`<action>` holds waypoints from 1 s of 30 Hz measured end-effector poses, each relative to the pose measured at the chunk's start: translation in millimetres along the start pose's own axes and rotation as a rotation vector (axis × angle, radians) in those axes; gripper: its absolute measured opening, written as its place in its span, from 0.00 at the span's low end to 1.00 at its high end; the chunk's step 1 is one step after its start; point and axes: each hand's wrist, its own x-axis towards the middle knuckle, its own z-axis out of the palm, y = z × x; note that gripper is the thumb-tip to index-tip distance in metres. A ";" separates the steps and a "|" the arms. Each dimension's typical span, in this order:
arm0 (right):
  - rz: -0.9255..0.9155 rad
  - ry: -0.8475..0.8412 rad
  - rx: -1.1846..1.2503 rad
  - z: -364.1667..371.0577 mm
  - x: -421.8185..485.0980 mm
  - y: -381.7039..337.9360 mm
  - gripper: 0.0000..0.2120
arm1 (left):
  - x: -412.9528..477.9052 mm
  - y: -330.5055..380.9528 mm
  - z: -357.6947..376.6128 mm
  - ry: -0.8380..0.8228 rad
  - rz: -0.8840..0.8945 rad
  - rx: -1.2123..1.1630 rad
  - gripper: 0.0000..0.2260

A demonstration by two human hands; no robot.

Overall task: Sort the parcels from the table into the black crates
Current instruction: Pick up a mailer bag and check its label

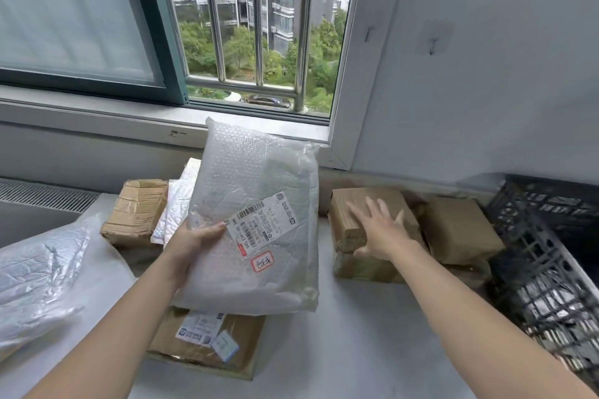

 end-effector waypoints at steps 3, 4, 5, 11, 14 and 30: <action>-0.067 0.004 -0.022 1.6 10.1 -5.3 0.46 | 3.0 -1.8 8.5 0.048 0.035 -0.036 0.19; -0.087 0.025 -0.066 3.9 12.0 -7.3 0.41 | 3.5 -2.3 10.7 0.064 0.045 -0.041 0.18; -0.102 0.055 -0.125 6.3 13.1 -9.0 0.36 | 3.8 -3.2 12.0 0.075 0.052 -0.040 0.17; -0.182 0.168 -0.341 15.5 13.9 -14.5 0.32 | -0.6 -8.6 10.2 0.143 0.022 -0.077 0.19; -0.213 0.253 -0.336 8.0 7.5 -20.5 0.26 | -3.3 -3.0 4.7 0.169 0.016 -0.103 0.19; -0.450 0.651 -0.216 -55.3 0.8 -194.0 0.17 | -22.8 64.6 -131.0 0.289 0.198 -0.130 0.09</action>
